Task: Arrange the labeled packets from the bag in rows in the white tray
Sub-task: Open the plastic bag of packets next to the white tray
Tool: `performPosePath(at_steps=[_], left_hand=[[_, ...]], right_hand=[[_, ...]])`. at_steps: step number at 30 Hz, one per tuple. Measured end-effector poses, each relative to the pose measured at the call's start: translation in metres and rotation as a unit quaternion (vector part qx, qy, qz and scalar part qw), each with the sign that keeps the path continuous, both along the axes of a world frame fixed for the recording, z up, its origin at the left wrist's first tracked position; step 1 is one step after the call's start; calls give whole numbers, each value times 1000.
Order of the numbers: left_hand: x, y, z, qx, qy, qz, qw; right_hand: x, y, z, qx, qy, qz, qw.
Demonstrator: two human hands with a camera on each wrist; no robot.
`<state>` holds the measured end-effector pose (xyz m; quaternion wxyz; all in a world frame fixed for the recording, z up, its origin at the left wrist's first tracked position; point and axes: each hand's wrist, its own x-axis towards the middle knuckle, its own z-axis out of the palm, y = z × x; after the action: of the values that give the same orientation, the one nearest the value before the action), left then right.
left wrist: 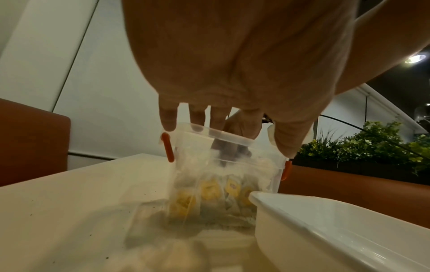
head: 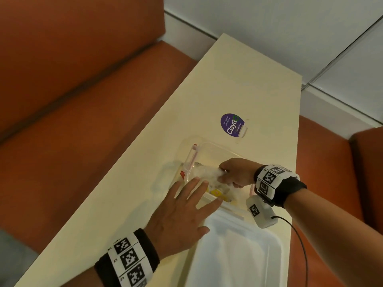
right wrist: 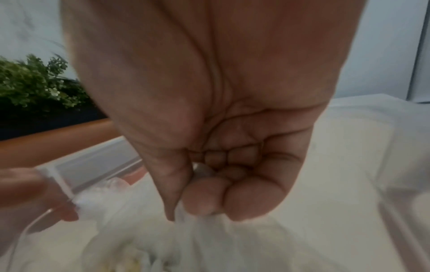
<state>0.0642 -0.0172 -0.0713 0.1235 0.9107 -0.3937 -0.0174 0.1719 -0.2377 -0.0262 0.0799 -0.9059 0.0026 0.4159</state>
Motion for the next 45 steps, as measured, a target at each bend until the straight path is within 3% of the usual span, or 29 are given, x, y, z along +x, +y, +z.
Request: performPosePath(at_steps=[5,10,14,17,20,23,30,36,39,42,45], left_hand=[[2,-2,1,4,5,5,1000],[0,0,3,-13,9,1,1000],[-17,8,18,-90,32,27,995],[-47,24,35,-177,78,66,979],[-88,45,46,-237,109,83,962],[-131,69,50,-273,140,107,946],[-192,111,40,-327,226,217,892],[-174,100,14,-263,342,266,862],[-152,86,5,-246,362,282,853],[-134,73,6,-201,337,286,874],[-127,58,9,-134,272,258,917]], right_hand=[[-15,-12,30,92,-66,-90,990],[-51,-21,67,201,-153,-174,952],[-98,-17,84,310,-224,-250,889],[-145,0,88,409,-266,-308,817],[-192,25,82,484,-268,-345,758],[-235,51,67,522,-246,-379,724],[-285,108,19,537,-179,-455,687],[-279,136,-29,471,-149,-508,706],[-281,132,-39,426,-132,-531,720],[-293,117,-36,345,-210,-469,786],[-317,96,-27,204,-284,-352,868]])
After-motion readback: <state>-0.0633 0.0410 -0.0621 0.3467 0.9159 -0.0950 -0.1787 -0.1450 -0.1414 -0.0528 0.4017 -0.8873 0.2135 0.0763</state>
